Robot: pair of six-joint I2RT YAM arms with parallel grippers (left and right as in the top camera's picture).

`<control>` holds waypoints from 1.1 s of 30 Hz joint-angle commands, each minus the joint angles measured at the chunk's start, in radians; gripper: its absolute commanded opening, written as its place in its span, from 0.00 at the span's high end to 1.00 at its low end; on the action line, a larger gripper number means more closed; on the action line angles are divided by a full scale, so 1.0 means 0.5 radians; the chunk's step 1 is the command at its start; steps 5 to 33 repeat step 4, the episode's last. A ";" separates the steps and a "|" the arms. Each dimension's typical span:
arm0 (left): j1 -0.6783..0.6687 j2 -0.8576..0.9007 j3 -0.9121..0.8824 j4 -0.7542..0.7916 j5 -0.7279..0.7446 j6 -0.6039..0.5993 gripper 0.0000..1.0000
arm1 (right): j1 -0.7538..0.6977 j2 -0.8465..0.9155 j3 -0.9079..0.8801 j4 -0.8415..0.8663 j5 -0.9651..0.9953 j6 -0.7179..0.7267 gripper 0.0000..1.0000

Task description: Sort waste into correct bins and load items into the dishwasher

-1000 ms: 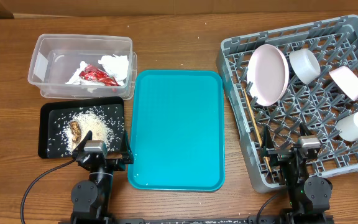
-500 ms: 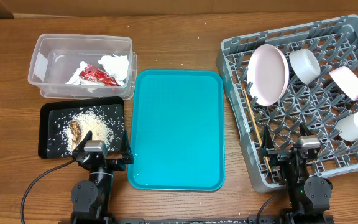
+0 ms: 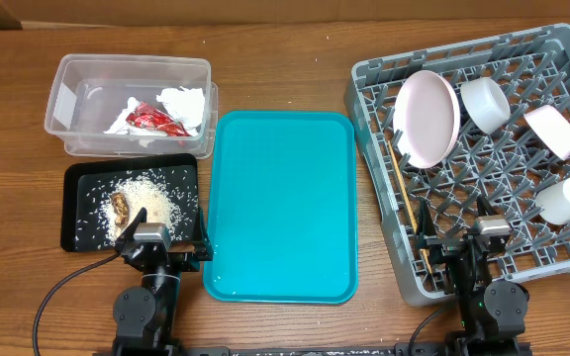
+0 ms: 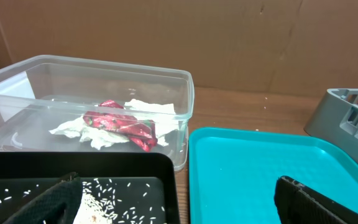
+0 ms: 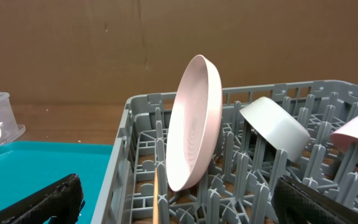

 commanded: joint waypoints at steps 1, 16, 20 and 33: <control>-0.004 -0.021 -0.007 0.008 -0.026 -0.028 0.00 | -0.005 -0.020 -0.021 0.014 0.018 -0.008 0.00; -0.004 -0.021 -0.007 0.008 -0.026 -0.028 0.00 | -0.005 -0.020 -0.021 0.014 0.018 -0.008 0.00; -0.004 -0.021 -0.007 0.008 -0.026 -0.028 0.00 | -0.005 -0.020 -0.021 0.014 0.018 -0.008 0.00; -0.004 -0.021 -0.007 0.008 -0.026 -0.028 0.00 | -0.005 -0.020 -0.021 0.014 0.018 -0.008 0.00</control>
